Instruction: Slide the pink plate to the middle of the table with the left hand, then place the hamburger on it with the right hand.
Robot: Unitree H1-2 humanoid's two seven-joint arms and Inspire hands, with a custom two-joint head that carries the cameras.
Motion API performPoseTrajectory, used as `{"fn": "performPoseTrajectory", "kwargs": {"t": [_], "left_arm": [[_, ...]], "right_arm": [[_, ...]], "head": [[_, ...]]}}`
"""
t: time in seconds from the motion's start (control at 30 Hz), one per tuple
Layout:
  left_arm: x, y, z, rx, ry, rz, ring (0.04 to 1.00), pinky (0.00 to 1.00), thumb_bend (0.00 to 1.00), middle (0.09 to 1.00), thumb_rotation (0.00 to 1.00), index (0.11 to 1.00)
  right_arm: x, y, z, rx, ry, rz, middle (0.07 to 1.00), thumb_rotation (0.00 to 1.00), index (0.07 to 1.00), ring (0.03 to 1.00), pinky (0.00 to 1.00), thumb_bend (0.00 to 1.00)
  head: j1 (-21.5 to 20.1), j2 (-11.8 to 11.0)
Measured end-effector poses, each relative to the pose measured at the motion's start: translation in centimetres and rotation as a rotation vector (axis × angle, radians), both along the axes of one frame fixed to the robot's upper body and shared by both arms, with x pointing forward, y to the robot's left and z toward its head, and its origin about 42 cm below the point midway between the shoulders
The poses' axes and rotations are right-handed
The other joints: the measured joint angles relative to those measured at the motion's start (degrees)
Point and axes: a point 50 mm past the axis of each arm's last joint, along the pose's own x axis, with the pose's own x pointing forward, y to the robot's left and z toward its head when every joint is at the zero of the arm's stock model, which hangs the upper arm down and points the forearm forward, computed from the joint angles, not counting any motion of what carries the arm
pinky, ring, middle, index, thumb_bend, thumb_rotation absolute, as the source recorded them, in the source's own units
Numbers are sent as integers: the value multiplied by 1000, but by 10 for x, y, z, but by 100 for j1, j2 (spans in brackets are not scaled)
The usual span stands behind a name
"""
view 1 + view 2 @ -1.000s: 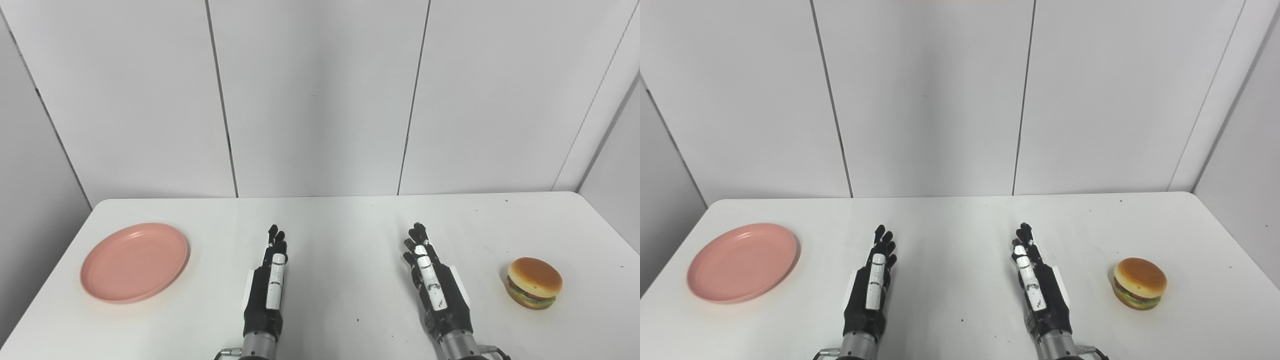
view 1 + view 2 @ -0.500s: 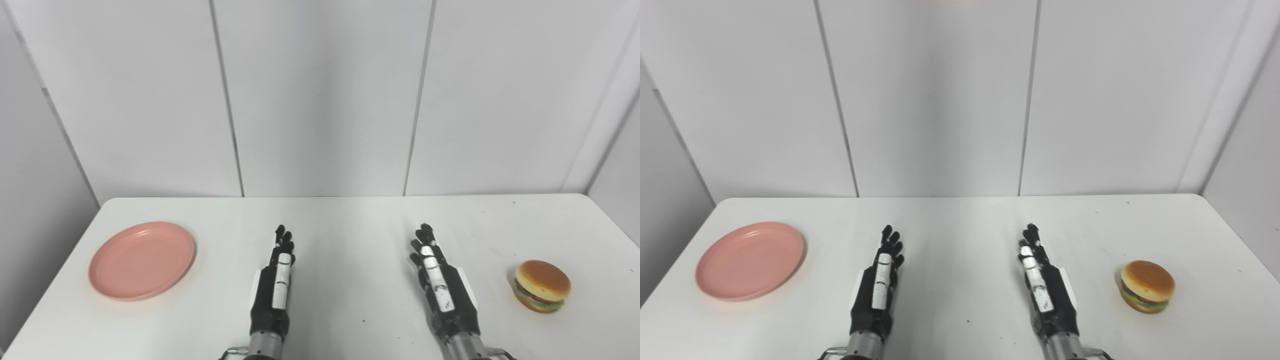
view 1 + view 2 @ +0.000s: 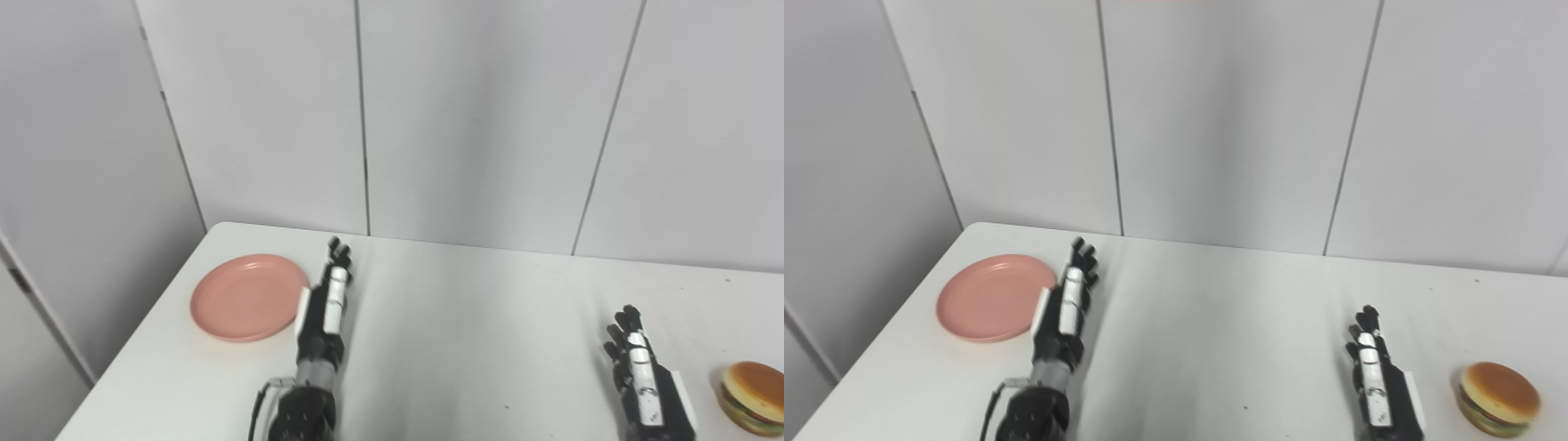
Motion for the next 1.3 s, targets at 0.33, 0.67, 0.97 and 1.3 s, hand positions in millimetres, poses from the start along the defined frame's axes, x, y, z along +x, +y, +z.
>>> {"fn": "performPoseTrajectory", "kwargs": {"t": [0.33,0.67,0.97,1.3], "left_arm": [[16,78,22,-76,-5,215,808,882,753,793,1000,794],[12,165,18,-32,13,392,760,800,782,756,1000,759],[6,211,2,68,71,477,767,872,795,751,1000,758],[6,220,-32,66,143,513,790,884,739,760,1000,757]], "right_arm": [[2,-6,-1,-26,0,27,1000,902,1000,1000,1000,559],[1,-5,4,-26,-16,28,1000,911,1000,1000,1000,540],[1,-4,4,-30,-16,35,1000,914,1000,997,1000,597],[1,-5,2,-30,-7,31,1000,914,1000,992,1000,612]], "head": [[167,-35],[229,-53],[273,-97],[369,-150]]}}
